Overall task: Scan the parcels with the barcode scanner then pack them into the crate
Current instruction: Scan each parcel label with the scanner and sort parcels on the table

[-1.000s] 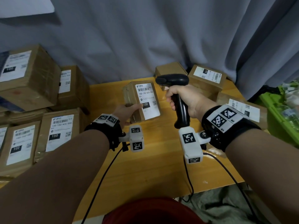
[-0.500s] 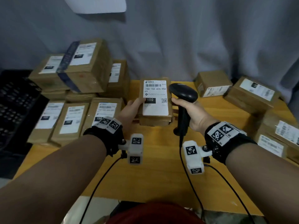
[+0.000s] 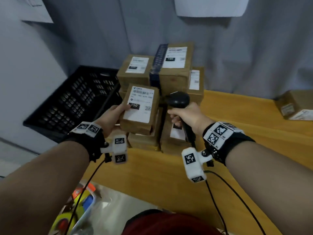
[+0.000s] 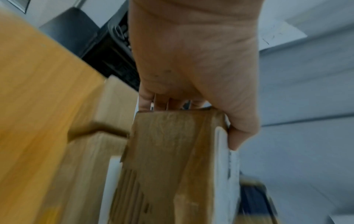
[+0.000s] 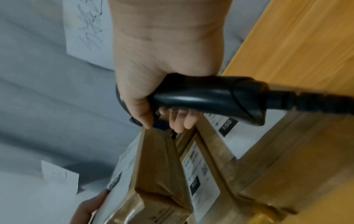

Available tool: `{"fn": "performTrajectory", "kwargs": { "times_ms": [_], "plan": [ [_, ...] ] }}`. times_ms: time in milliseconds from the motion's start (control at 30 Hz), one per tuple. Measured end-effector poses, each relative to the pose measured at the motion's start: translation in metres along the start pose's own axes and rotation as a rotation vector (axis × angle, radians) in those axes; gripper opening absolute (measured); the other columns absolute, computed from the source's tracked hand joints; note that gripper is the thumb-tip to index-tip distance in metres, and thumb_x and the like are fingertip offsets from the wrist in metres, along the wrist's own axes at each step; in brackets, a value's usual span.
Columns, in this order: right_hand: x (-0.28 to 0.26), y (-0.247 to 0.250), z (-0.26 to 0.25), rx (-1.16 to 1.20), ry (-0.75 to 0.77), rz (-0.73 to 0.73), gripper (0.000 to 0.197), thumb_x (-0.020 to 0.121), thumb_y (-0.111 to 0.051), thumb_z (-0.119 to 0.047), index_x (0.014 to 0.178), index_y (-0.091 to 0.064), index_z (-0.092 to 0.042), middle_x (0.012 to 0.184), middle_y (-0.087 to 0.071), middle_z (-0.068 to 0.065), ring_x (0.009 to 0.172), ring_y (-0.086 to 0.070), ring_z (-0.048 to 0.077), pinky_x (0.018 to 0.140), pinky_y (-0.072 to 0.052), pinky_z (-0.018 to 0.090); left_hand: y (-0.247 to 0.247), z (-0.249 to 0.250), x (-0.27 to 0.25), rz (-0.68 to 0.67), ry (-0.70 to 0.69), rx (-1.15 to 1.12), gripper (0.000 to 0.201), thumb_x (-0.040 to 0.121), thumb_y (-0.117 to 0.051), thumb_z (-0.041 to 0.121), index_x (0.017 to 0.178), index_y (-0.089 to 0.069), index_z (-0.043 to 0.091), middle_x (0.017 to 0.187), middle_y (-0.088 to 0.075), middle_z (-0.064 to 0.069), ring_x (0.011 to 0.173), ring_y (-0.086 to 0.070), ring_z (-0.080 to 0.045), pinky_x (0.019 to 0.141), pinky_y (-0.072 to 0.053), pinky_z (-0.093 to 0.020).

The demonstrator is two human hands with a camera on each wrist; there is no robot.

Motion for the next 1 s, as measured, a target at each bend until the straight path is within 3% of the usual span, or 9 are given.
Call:
{"fn": "performTrajectory", "kwargs": {
  "times_ms": [133,233,333,433,567,667,733,867,1000],
  "plan": [
    [0.018,-0.045,-0.012,-0.059,-0.004,0.009,0.016,0.083,-0.072,-0.011,0.093,-0.068,0.0,0.071,-0.064,0.008,0.061,-0.061,0.015,0.055,-0.05,0.025,0.051,-0.004,0.024,0.109,0.041,0.044,0.048,0.087,-0.062,0.043,0.124,-0.049,0.016,0.108,-0.064,-0.009,0.103,-0.063,-0.029,0.093,-0.052,-0.047],
    [0.028,-0.067,-0.016,-0.088,-0.011,0.017,0.008,0.082,-0.072,-0.01,0.085,-0.067,-0.006,0.07,-0.065,0.007,0.062,-0.062,0.016,0.06,-0.052,0.027,0.061,-0.004,0.04,0.134,0.035,0.094,0.051,0.088,-0.059,0.045,0.125,-0.052,0.011,0.112,-0.065,-0.009,0.102,-0.064,-0.029,0.093,-0.052,-0.046],
    [0.035,-0.081,-0.012,-0.123,-0.03,0.021,0.006,0.082,-0.072,-0.01,0.081,-0.067,-0.006,0.068,-0.065,0.008,0.062,-0.062,0.016,0.067,-0.054,0.03,0.068,0.001,0.052,0.229,-0.033,0.352,0.049,0.092,-0.057,0.038,0.127,-0.053,0.004,0.117,-0.062,-0.01,0.107,-0.06,-0.031,0.092,-0.052,-0.041],
    [0.039,-0.092,-0.007,-0.13,-0.049,0.01,0.006,0.081,-0.072,-0.01,0.078,-0.067,-0.007,0.067,-0.066,0.008,0.06,-0.062,0.017,0.065,-0.053,0.031,0.071,0.014,0.054,0.318,-0.124,0.537,0.053,0.089,-0.061,0.033,0.133,-0.047,0.008,0.128,-0.054,-0.014,0.113,-0.055,-0.032,0.091,-0.05,-0.041],
    [0.04,-0.098,-0.006,-0.096,-0.052,-0.012,0.006,0.081,-0.072,-0.007,0.077,-0.067,-0.007,0.067,-0.065,0.008,0.056,-0.06,0.015,0.056,-0.049,0.026,0.061,0.032,0.046,0.384,-0.247,0.698,0.054,0.085,-0.061,0.033,0.134,-0.045,0.015,0.134,-0.043,-0.015,0.126,-0.038,-0.035,0.102,-0.04,-0.043],
    [0.034,-0.091,-0.009,-0.061,-0.039,-0.034,0.005,0.08,-0.072,-0.007,0.08,-0.067,-0.007,0.069,-0.065,0.009,0.056,-0.06,0.015,0.057,-0.049,0.028,0.038,0.045,0.034,0.342,-0.343,0.678,0.049,0.088,-0.058,0.035,0.133,-0.048,0.018,0.139,-0.042,-0.011,0.132,-0.031,-0.031,0.104,-0.033,-0.039],
    [0.028,-0.078,-0.012,-0.043,-0.02,-0.019,0.006,0.081,-0.072,-0.008,0.082,-0.067,-0.006,0.069,-0.065,0.009,0.056,-0.06,0.015,0.056,-0.05,0.026,0.016,0.052,0.028,0.263,-0.409,0.588,0.042,0.089,-0.058,0.034,0.128,-0.052,0.018,0.134,-0.05,-0.007,0.128,-0.04,-0.026,0.104,-0.038,-0.038],
    [0.01,-0.032,-0.013,-0.012,-0.011,0.03,0.009,0.082,-0.073,-0.01,0.084,-0.068,-0.004,0.069,-0.065,0.008,0.055,-0.06,0.015,0.054,-0.049,0.024,-0.043,0.066,0.008,0.125,-0.504,0.469,0.029,0.091,-0.057,0.029,0.117,-0.058,0.016,0.108,-0.06,0.002,0.098,-0.055,-0.013,0.081,-0.045,-0.027],
    [-0.016,0.035,-0.004,0.026,-0.003,0.118,0.012,0.081,-0.073,-0.007,0.087,-0.066,0.0,0.069,-0.063,0.011,0.051,-0.057,0.014,0.048,-0.047,0.022,-0.115,0.074,-0.015,-0.02,-0.536,0.473,0.022,0.09,-0.059,0.029,0.107,-0.061,0.016,0.1,-0.064,-0.001,0.091,-0.06,-0.015,0.074,-0.048,-0.027]
  ]
}}
Point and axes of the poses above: each hand's wrist, its own x-axis towards the middle knuckle, its own y-axis out of the back of the hand, z = x × y, the point moved 7 cm from there along x, towards the middle knuckle
